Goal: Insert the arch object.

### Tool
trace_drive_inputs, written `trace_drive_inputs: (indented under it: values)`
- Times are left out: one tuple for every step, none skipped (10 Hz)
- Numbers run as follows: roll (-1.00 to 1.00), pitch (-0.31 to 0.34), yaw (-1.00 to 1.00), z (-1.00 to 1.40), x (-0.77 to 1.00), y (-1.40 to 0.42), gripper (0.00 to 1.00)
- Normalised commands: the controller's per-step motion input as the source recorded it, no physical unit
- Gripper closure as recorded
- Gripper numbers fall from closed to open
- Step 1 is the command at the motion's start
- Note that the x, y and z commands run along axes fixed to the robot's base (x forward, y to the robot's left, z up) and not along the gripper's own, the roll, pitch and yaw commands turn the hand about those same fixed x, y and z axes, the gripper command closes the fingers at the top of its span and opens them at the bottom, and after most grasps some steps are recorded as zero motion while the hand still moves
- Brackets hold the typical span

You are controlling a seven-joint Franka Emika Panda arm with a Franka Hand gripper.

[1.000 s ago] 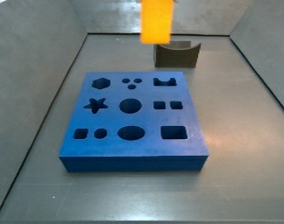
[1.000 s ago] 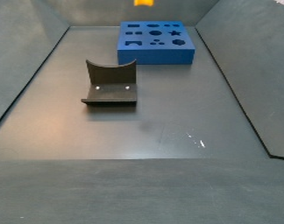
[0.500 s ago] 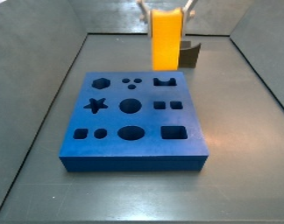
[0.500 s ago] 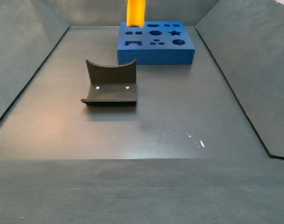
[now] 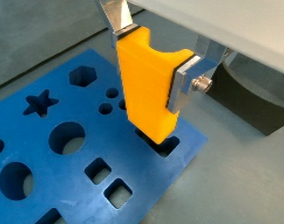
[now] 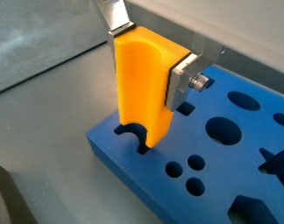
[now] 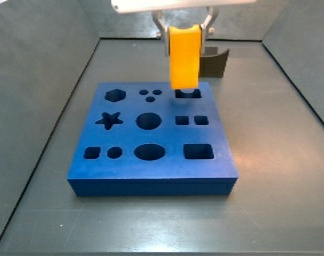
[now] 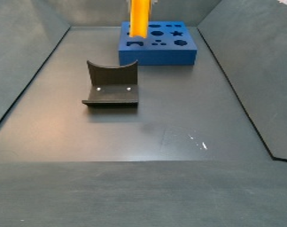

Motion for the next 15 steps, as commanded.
trace_drive_inputs:
  values:
    - [-0.01,0.089,0.08,-0.33,0.16,0.08,1.00]
    - [-0.02,0.119,0.06,-0.34,0.30,0.06,1.00]
    - [-0.02,0.113,0.00,-0.30,0.29,0.01,1.00]
    - [-0.03,0.101,0.00,-0.29,0.34,0.00,1.00]
    - [-0.03,0.103,-0.10,-0.25,0.34,0.00,1.00]
    - [-0.02,0.106,-0.10,-0.21,0.31,0.00,1.00]
    - [-0.01,0.094,-0.08,-0.25,0.24,0.00,1.00]
    - [-0.04,0.019,-0.08,-0.45,0.07,0.01,1.00]
    - [-0.06,0.000,-0.11,-0.46,-0.03,0.08,1.00]
    - [-0.04,0.000,-0.17,-0.38,-0.23,0.15,1.00]
    - [-0.06,0.009,-0.33,-0.39,-0.16,0.17,1.00]
    - [-0.07,0.000,-0.31,-0.37,-0.03,0.13,1.00]
    - [-0.07,0.000,-0.14,-0.29,0.00,0.10,1.00]
    - [-0.10,0.003,0.00,-0.02,0.00,0.12,1.00]
    - [-0.04,0.000,0.00,0.00,0.00,0.04,1.00]
